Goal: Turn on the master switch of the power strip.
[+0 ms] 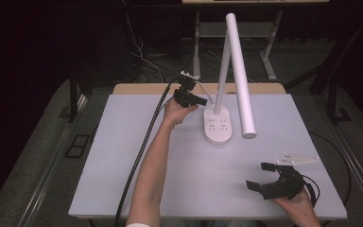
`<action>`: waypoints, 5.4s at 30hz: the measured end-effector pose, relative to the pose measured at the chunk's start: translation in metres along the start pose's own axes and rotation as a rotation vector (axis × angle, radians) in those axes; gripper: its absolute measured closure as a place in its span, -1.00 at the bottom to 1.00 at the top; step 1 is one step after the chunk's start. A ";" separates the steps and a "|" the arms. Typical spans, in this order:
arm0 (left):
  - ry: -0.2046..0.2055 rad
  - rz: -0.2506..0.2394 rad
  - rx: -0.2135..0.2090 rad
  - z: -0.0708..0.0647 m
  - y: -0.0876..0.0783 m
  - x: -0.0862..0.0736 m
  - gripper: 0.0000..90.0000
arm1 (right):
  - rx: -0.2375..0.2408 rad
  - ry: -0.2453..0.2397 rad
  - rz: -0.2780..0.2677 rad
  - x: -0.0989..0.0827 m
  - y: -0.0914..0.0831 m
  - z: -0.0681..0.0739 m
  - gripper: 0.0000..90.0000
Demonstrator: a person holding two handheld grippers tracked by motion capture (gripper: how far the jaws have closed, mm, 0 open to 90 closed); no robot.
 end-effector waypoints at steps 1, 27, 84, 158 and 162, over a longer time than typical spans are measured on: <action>0.002 0.006 0.000 0.000 0.001 0.000 1.00 | 0.000 -0.001 -0.001 0.000 0.000 0.000 -0.99; -0.065 0.032 0.035 -0.003 0.040 -0.012 1.00 | 0.006 -0.008 0.007 0.000 0.002 0.001 -0.99; -0.088 0.056 0.134 -0.010 0.049 -0.021 1.00 | 0.015 -0.010 0.002 0.000 0.000 0.001 -0.99; 0.032 -0.224 0.053 -0.054 -0.134 -0.086 -1.00 | 0.016 -0.015 -0.001 0.000 0.002 0.002 -0.99; 0.031 -0.230 0.051 -0.060 -0.139 -0.099 -1.00 | 0.016 -0.013 -0.001 0.000 0.002 0.002 -0.99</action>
Point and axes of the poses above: each handheld gripper's, and its own axes: y roughly forward along the jaws, x roughly out of its top, z roughly to its left, the point moved 2 cm from there along y, roughly forward along the jaws, and after that the axes turned 9 degrees about y, right-handed, at the moved point
